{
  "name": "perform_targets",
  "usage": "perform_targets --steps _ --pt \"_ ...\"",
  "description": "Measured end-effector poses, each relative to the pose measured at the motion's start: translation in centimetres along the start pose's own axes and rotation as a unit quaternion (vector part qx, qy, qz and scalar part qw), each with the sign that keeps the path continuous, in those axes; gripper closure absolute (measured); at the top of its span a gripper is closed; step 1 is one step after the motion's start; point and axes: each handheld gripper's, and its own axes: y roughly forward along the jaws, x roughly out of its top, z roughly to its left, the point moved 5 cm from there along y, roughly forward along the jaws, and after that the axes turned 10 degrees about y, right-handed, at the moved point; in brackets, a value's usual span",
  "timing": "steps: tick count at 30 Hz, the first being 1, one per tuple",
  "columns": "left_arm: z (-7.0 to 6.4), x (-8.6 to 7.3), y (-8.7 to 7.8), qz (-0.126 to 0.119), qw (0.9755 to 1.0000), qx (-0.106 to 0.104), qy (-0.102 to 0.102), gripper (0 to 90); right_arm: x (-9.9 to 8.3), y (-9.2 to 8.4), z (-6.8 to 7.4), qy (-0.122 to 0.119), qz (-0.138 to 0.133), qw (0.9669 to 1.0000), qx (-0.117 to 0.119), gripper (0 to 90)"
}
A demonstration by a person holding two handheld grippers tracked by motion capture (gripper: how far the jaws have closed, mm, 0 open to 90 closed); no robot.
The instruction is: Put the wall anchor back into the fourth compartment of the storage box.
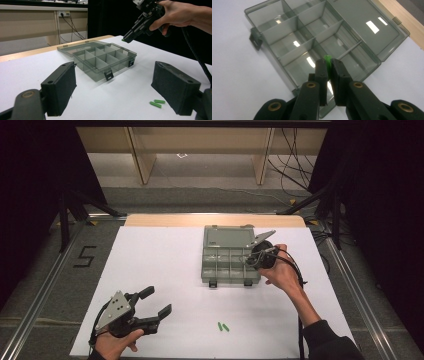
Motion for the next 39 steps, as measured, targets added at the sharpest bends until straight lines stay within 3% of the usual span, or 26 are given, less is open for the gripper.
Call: perform_targets --steps 14,25,29,35,39 --pt "0.0 0.0 0.0 -0.001 1.0 0.001 0.0 18.7 0.6 1.7 -2.3 0.018 -0.013 0.9995 -0.024 84.2" --pt "0.0 0.0 0.0 -0.001 1.0 0.0 0.0 18.7 0.8 3.4 -3.3 0.019 -0.002 0.9995 -0.026 83.9" --pt "0.0 -0.1 0.0 0.0 1.0 0.0 0.0 18.7 0.6 3.9 -3.6 0.033 0.004 0.999 -0.028 83.1" --pt "0.0 0.0 0.0 -0.001 1.0 0.0 -0.001 18.7 0.7 4.1 -3.8 0.042 -0.002 0.9986 -0.031 61.3" --pt "0.0 0.0 0.0 -0.001 1.0 0.0 -0.001 18.7 1.1 3.3 -3.1 0.05 -0.025 0.998 -0.03 46.1"
